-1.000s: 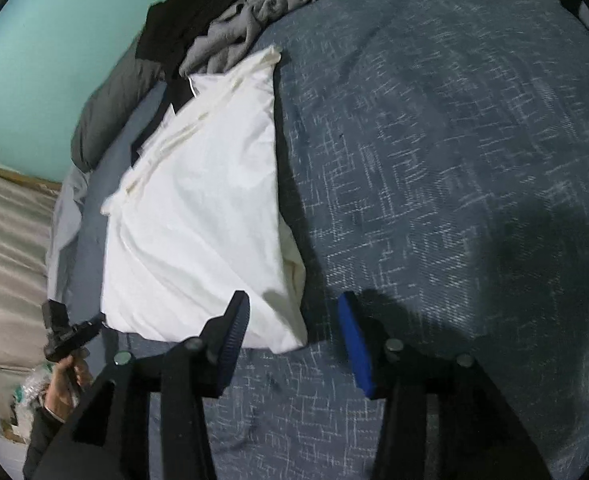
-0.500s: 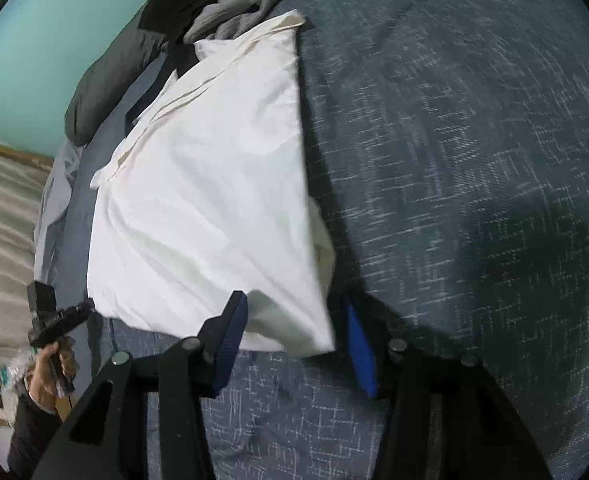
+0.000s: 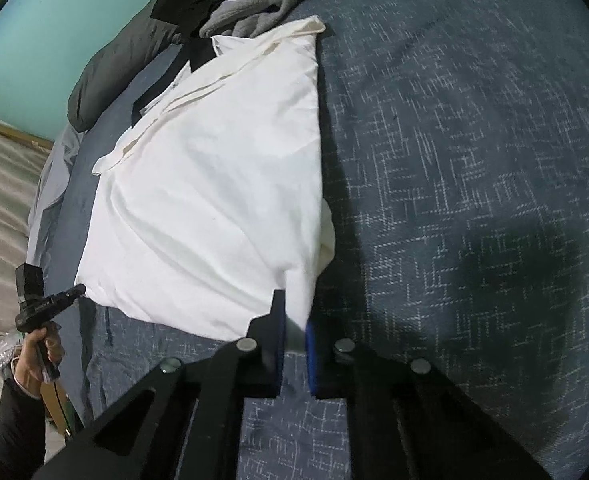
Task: Fold clothes
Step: 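Lift the folded edge with both tools and fold it toward the collar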
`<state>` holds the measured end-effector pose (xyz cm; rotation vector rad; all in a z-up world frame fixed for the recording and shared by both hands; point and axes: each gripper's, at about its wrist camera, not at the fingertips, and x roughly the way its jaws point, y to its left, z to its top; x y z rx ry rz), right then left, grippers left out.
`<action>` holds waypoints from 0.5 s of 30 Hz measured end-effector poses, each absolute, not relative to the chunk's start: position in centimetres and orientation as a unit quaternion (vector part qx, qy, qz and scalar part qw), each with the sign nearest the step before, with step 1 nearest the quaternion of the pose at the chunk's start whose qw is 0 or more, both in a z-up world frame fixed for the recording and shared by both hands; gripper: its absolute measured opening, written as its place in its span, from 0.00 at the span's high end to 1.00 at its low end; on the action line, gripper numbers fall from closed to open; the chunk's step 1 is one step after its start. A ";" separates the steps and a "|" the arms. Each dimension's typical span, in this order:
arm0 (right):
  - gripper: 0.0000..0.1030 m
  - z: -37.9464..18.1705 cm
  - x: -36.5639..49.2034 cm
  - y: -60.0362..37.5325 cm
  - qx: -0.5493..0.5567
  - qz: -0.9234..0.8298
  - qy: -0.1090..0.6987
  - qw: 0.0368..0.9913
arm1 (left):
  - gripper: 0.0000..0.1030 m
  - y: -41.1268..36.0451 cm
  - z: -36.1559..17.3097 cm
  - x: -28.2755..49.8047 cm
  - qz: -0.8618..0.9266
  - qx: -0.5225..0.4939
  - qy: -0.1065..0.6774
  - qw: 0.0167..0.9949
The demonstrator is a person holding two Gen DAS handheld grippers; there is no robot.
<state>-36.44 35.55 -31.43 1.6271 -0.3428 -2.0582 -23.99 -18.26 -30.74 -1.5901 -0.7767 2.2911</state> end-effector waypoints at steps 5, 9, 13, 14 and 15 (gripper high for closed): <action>0.93 -29.7 -36.2 35.6 0.590 -0.758 -0.114 0.255 | 0.92 -17.9 -29.4 -24.0 0.790 -0.543 -0.254 0.129; 0.94 -27.8 -35.8 35.8 0.583 -0.762 -0.109 0.262 | 0.93 -17.7 -27.9 -23.6 0.795 -0.537 -0.247 0.137; 0.94 -26.2 -35.2 35.9 0.578 -0.764 -0.105 0.268 | 0.93 -17.4 -26.4 -23.1 0.798 -0.534 -0.240 0.143; 0.94 -25.8 -35.0 36.0 0.577 -0.764 -0.105 0.270 | 0.93 -17.4 -26.0 -22.9 0.798 -0.535 -0.238 0.144; 0.94 -25.4 -34.8 36.1 0.577 -0.763 -0.104 0.272 | 0.93 -17.2 -25.7 -22.6 0.798 -0.537 -0.233 0.145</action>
